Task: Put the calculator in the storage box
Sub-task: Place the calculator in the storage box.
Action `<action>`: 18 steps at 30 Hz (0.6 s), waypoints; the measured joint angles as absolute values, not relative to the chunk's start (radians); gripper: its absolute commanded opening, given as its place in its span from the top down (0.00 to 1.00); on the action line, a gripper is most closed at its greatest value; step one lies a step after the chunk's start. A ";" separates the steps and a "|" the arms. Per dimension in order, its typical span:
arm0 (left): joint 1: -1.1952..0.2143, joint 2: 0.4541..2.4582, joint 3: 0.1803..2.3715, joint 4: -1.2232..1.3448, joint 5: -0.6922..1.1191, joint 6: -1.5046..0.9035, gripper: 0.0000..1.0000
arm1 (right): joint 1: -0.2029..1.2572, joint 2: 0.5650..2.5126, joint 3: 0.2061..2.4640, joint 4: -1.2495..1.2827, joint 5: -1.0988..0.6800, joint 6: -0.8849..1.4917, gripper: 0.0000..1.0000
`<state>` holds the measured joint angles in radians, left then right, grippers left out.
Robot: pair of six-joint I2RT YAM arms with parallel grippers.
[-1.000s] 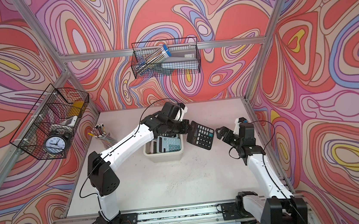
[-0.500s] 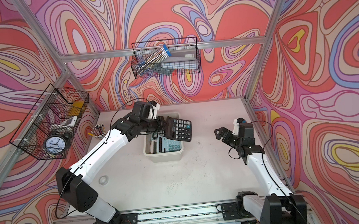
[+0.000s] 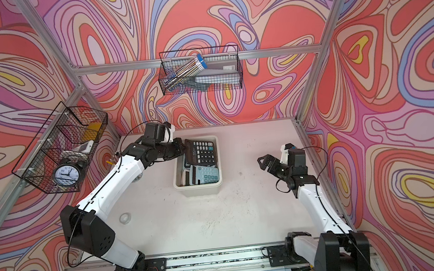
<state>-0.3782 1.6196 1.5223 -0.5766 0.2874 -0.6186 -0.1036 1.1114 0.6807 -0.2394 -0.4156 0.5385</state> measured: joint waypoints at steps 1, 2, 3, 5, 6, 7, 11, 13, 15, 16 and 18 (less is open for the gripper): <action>-0.373 1.631 1.525 -0.576 0.287 -0.619 1.00 | -0.104 1.111 0.681 -0.240 -0.416 0.537 0.02; -0.368 1.646 1.527 -0.576 0.287 -0.619 1.00 | -0.104 1.111 0.681 -0.240 -0.417 0.536 0.02; -0.364 1.657 1.529 -0.576 0.288 -0.620 1.00 | -0.104 1.111 0.681 -0.240 -0.418 0.536 0.02; -0.355 1.690 1.534 -0.577 0.288 -0.622 1.00 | -0.104 1.111 0.682 -0.240 -0.419 0.533 0.02; -0.352 1.706 1.540 -0.577 0.288 -0.622 1.00 | -0.104 1.112 0.682 -0.239 -0.420 0.533 0.02; -0.347 1.724 1.547 -0.577 0.288 -0.623 1.00 | -0.104 1.113 0.682 -0.239 -0.421 0.532 0.02; -0.333 1.787 1.593 -0.586 0.287 -0.625 1.00 | -0.104 1.126 0.682 -0.239 -0.427 0.529 0.02; -0.328 1.809 1.618 -0.593 0.286 -0.624 1.00 | -0.104 1.129 0.682 -0.239 -0.428 0.527 0.02; -0.324 1.824 1.643 -0.599 0.282 -0.620 1.00 | -0.104 1.131 0.682 -0.239 -0.429 0.525 0.02; -0.322 1.830 1.657 -0.604 0.279 -0.617 1.00 | -0.104 1.133 0.682 -0.239 -0.429 0.524 0.02; -0.317 1.843 1.679 -0.610 0.272 -0.610 1.00 | -0.104 1.137 0.682 -0.238 -0.431 0.522 0.02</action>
<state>-0.3168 1.8431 1.6787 -0.6098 0.2722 -0.6098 -0.1036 1.1374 0.6819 -0.2379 -0.4309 0.5220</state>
